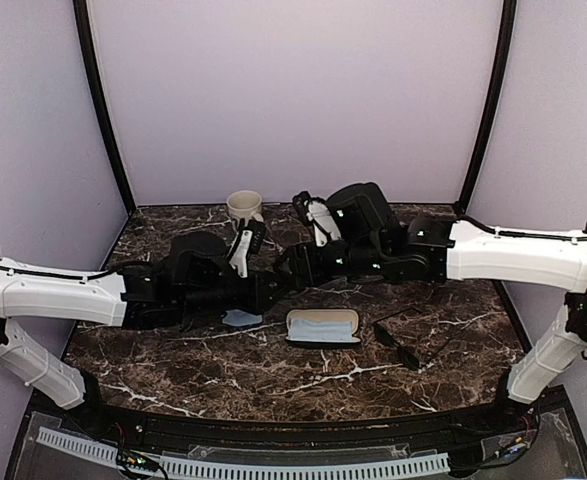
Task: Organize the sunglasses
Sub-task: Pass from the right arm to the left, then fold the left temple of the sunglasses with the sunglasses.
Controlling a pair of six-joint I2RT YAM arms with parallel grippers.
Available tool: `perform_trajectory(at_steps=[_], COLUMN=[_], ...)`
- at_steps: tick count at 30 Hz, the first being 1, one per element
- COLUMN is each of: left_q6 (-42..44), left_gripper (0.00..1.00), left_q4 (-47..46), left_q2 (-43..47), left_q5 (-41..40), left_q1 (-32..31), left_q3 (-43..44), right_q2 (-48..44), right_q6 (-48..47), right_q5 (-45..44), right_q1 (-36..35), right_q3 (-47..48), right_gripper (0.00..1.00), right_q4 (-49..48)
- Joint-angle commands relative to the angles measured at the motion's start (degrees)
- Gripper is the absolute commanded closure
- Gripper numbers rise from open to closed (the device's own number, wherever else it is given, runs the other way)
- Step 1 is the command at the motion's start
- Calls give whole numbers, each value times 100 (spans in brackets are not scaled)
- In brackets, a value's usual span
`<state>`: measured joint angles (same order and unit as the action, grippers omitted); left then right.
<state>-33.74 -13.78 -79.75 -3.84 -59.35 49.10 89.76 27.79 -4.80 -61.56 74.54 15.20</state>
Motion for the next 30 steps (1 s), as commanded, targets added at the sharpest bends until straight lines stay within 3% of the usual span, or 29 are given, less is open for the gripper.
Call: perform_trajectory(at_steps=[1,11,18,24,30], left_q6=[109,516,586,609,620], left_gripper=[100,100,100,100,100], left_q4=[-23,110,-44,-139,-176], left_q2=[484,930,1103,1069,976], left_q5=[18,717,1158,1370,1387], left_q1=[102,126,126,126,125], left_q3=[-164,-441,-637,-670,-620], right_q2=[-524,-1291,-879,-188,182], right_q6=[-156,-260,-490,-669,-809], right_q5=[-58,-260,-171,332,294], right_q1=[-27,1000,1549,1538,978], right_q3=[-76,-432,-32,271,358], right_gripper=[34,41,46,48,49], right_q4=[197,244,436,498,624])
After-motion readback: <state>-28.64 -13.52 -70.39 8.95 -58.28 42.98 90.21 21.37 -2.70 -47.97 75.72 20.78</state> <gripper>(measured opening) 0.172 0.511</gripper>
